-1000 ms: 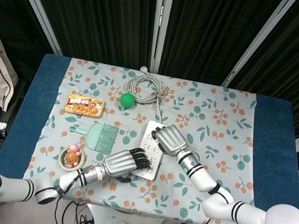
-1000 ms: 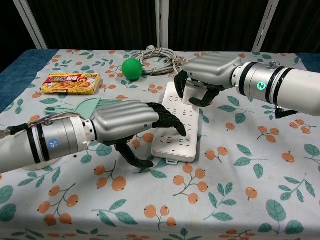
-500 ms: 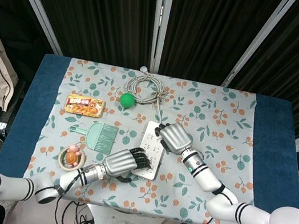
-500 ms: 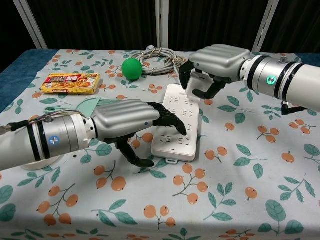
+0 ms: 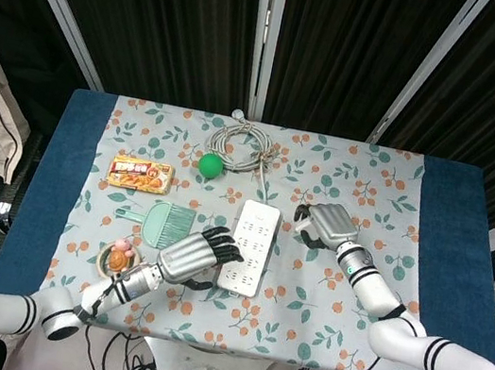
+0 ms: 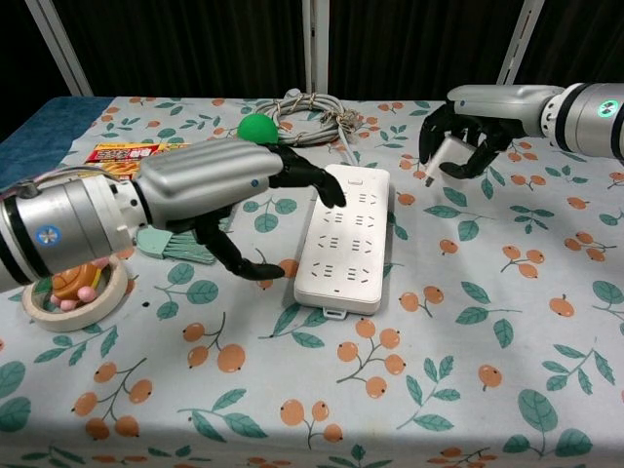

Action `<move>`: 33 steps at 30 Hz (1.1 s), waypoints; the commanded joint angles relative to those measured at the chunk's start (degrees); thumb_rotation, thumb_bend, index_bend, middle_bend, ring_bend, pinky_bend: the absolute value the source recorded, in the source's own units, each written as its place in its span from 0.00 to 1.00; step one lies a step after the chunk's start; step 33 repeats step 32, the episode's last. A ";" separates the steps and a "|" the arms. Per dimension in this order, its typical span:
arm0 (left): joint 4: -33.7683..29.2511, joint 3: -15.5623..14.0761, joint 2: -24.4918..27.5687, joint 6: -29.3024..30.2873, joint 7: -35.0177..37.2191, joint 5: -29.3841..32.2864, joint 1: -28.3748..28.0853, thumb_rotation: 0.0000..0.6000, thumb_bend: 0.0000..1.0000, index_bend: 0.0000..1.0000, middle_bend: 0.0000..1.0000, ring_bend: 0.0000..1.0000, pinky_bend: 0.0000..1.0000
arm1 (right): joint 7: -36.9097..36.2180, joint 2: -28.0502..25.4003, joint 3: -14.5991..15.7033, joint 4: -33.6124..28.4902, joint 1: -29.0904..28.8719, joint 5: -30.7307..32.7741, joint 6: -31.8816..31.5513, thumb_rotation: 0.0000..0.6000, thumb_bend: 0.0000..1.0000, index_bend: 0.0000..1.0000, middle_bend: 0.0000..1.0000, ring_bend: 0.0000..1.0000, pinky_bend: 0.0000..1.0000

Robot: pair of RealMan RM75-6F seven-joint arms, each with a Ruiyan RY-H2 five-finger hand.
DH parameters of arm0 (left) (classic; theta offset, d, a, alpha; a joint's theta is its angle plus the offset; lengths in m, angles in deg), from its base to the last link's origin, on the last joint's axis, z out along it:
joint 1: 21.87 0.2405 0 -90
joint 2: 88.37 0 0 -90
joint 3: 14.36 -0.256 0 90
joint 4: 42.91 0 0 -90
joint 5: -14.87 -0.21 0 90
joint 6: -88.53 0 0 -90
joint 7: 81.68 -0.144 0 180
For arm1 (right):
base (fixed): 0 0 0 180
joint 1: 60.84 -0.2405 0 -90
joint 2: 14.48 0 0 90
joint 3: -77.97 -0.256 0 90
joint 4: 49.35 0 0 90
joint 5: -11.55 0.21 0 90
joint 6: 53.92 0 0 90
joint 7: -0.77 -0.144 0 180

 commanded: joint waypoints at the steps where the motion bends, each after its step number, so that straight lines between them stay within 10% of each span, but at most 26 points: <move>1: -1.13 0.91 1.72 1.62 -0.81 2.30 2.02 1.00 0.21 0.22 0.23 0.15 0.14 | -0.64 -1.71 0.43 -0.62 0.04 3.86 2.66 1.00 0.25 0.00 0.09 0.04 0.12; 7: -2.99 2.34 6.76 6.21 -3.00 7.68 7.59 1.00 0.21 0.22 0.23 0.15 0.14 | -1.31 -3.67 0.21 -3.13 2.12 1.11 -2.15 1.00 0.17 0.00 0.00 0.00 0.03; 24: -9.17 1.33 22.70 22.09 -10.57 23.49 30.00 1.00 0.21 0.22 0.23 0.15 0.12 | -0.32 -14.30 11.09 -15.95 30.83 -20.29 -47.02 1.00 0.22 0.00 0.10 0.00 0.04; 33: -13.59 -0.66 23.33 27.52 -13.03 20.94 35.77 1.00 0.20 0.22 0.23 0.15 0.11 | -0.94 -14.43 13.73 -16.69 38.67 -23.84 -54.44 1.00 0.22 0.00 0.09 0.00 0.04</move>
